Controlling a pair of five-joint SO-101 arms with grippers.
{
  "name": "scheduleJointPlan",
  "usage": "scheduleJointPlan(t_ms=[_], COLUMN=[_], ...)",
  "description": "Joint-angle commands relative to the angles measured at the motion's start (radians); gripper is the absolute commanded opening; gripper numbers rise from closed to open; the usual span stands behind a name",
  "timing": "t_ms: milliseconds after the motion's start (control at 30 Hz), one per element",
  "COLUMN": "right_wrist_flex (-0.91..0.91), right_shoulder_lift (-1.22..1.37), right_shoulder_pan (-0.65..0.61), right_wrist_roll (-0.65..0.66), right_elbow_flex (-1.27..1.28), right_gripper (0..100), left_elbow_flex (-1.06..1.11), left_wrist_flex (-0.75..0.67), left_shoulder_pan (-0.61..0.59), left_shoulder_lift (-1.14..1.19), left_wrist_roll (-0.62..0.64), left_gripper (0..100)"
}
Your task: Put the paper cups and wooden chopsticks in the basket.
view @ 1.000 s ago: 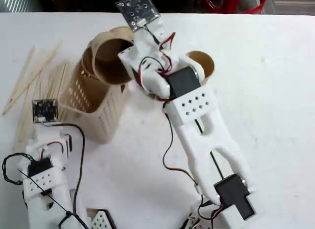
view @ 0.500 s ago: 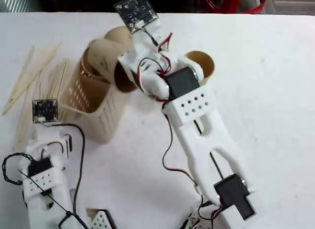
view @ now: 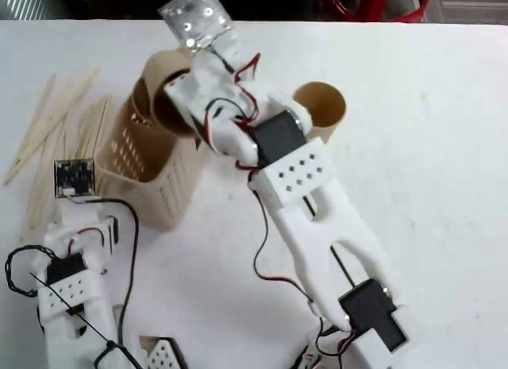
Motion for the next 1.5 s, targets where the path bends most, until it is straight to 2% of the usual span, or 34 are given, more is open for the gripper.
scheduleJointPlan(t_ms=[0,333,667,1033,1133,1300,1467], right_wrist_flex=[0.012,0.071,0.131,0.133,0.228,0.559,0.783], right_shoulder_lift=[-0.008,0.036,-0.079,0.071,0.035,-0.116,-0.306], right_shoulder_pan=[-0.008,-0.008,-0.05,-0.05,-0.061,-0.107,-0.059], right_wrist_roll=[-0.005,-0.005,-0.008,-0.006,-0.005,-0.005,-0.005], right_elbow_flex=[-0.101,-0.121,-0.115,-0.233,-0.318,-0.43,-0.442], right_gripper=[17.6,17.3,17.6,17.6,17.4,17.3,17.3], left_elbow_flex=[-0.002,-0.002,-0.002,0.0,0.0,0.0,0.0], left_wrist_flex=[-0.02,-0.02,-0.02,-0.02,-0.02,-0.02,-0.02], left_shoulder_pan=[0.013,0.013,0.013,0.013,0.013,0.013,0.013], left_shoulder_lift=[-0.022,-0.022,-0.022,-0.022,-0.022,-0.022,-0.022], left_wrist_roll=[-0.015,-0.017,-0.017,-0.017,-0.017,-0.017,-0.017], left_gripper=[19,19,19,19,19,19,19])
